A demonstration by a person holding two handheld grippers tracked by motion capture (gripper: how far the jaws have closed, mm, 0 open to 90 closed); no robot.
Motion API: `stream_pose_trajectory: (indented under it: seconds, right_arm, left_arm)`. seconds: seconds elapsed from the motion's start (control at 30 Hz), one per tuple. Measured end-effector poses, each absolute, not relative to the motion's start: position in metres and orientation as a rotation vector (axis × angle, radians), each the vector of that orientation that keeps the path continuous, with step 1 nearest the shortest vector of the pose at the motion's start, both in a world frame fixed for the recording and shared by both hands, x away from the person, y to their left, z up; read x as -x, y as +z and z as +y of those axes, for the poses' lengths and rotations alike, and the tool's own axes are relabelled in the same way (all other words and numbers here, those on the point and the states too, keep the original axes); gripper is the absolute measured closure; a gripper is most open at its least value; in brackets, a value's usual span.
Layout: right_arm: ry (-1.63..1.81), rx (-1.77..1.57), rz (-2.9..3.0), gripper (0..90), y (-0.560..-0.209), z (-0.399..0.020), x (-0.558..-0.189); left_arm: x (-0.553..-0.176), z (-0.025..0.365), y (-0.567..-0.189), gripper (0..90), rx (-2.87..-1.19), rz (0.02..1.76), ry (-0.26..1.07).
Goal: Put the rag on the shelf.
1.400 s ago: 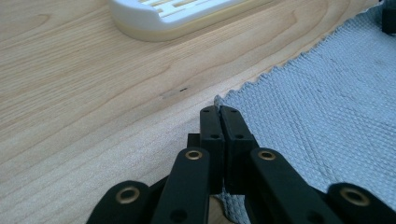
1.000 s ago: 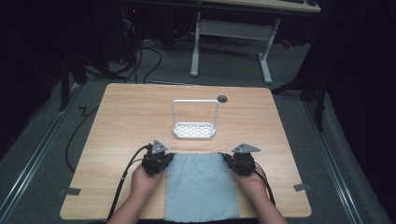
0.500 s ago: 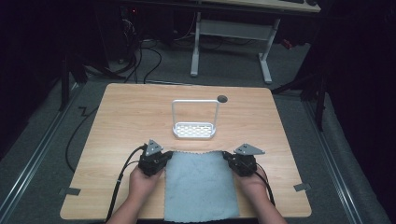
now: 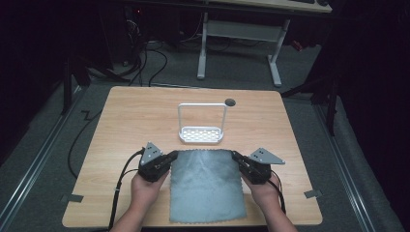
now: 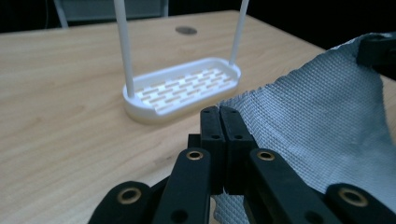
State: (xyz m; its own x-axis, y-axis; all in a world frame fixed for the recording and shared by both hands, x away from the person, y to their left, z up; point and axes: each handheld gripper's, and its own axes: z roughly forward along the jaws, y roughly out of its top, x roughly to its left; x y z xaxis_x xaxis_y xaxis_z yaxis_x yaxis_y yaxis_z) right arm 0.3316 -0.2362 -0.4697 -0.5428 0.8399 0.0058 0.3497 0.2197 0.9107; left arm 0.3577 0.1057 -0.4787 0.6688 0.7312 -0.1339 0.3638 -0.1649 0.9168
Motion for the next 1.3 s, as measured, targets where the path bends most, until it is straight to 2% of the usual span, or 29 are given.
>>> stream_pose_trajectory:
  seconds: [0.6, 1.3]
  right_arm:
    - [1.421, -1.023, 1.844, 89.2, -0.419, -0.241, -0.351]
    - [1.446, -1.01, 1.768, 89.3, -0.382, -0.243, -0.38]
  left_arm:
    - [-0.377, 0.108, -0.415, 89.9, -1.62, 0.806, 0.55]
    - [-0.416, 0.112, -0.387, 90.0, -1.559, 0.821, 0.576]
